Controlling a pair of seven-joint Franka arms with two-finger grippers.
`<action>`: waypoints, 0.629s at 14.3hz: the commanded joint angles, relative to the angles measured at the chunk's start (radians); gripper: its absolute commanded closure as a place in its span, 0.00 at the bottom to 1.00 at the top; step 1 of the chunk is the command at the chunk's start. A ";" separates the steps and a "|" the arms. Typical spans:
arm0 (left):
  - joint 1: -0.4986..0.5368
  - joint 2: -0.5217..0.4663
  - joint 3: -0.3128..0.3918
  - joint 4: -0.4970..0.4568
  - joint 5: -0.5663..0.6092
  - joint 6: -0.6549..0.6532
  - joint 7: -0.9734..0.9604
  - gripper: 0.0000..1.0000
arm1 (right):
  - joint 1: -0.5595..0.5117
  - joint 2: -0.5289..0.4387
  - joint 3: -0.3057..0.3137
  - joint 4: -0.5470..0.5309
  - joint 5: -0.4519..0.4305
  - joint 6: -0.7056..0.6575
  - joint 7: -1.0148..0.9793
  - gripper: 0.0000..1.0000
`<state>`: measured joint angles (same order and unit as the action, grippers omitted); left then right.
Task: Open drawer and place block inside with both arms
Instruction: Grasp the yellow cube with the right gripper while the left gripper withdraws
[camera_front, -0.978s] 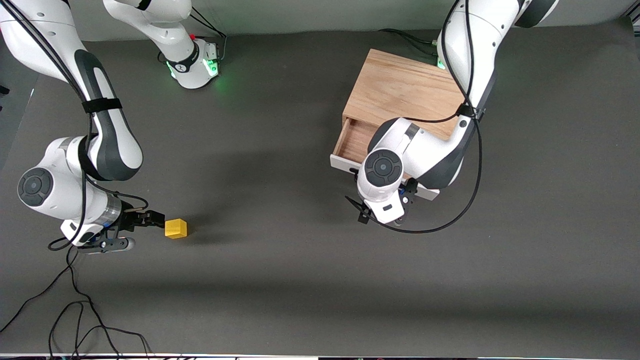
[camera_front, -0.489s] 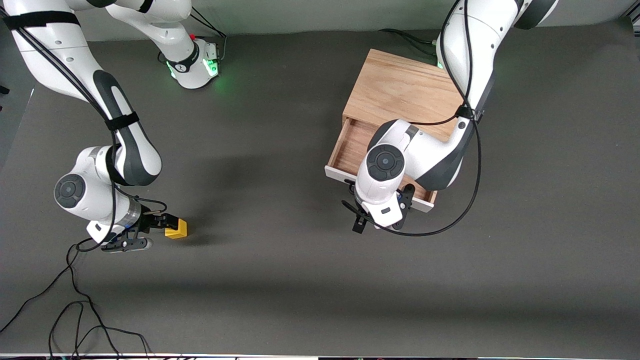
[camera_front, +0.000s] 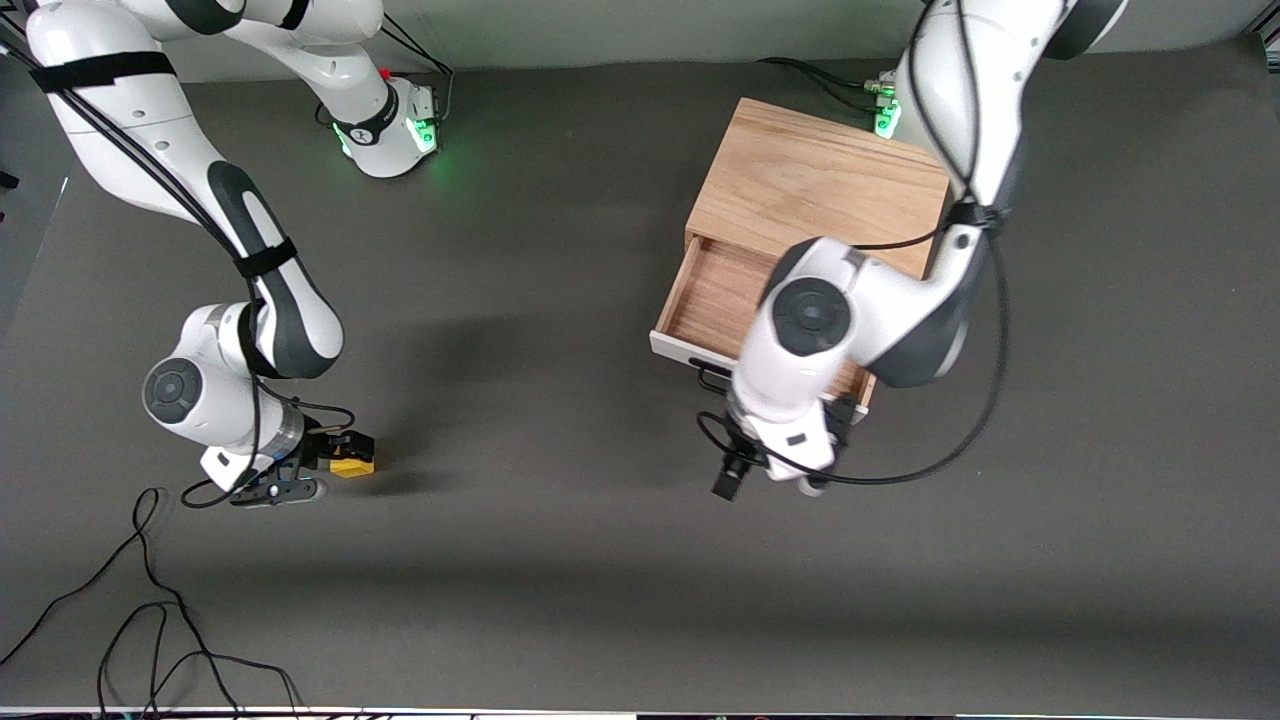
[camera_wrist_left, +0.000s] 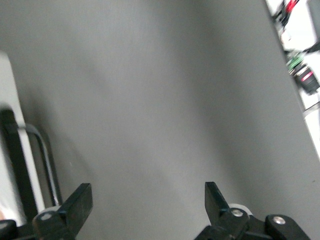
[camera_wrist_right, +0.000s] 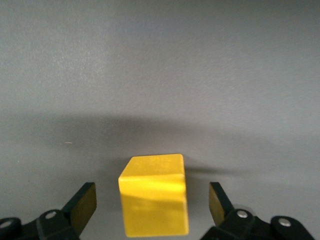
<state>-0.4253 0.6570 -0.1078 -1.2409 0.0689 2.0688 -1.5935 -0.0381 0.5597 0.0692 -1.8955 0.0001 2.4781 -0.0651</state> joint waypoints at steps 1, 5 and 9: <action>0.095 -0.075 -0.015 0.041 -0.001 -0.160 0.214 0.00 | 0.004 0.020 -0.006 0.006 -0.020 0.022 -0.009 0.01; 0.245 -0.184 -0.012 0.034 -0.075 -0.399 0.640 0.00 | 0.004 0.020 -0.006 0.006 -0.020 0.025 -0.015 0.23; 0.387 -0.313 -0.009 -0.055 -0.077 -0.564 1.077 0.00 | 0.006 0.019 -0.006 0.006 -0.020 0.024 -0.012 0.23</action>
<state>-0.0898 0.4387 -0.1094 -1.2000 0.0076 1.5548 -0.7176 -0.0366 0.5777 0.0677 -1.8948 -0.0011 2.4920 -0.0657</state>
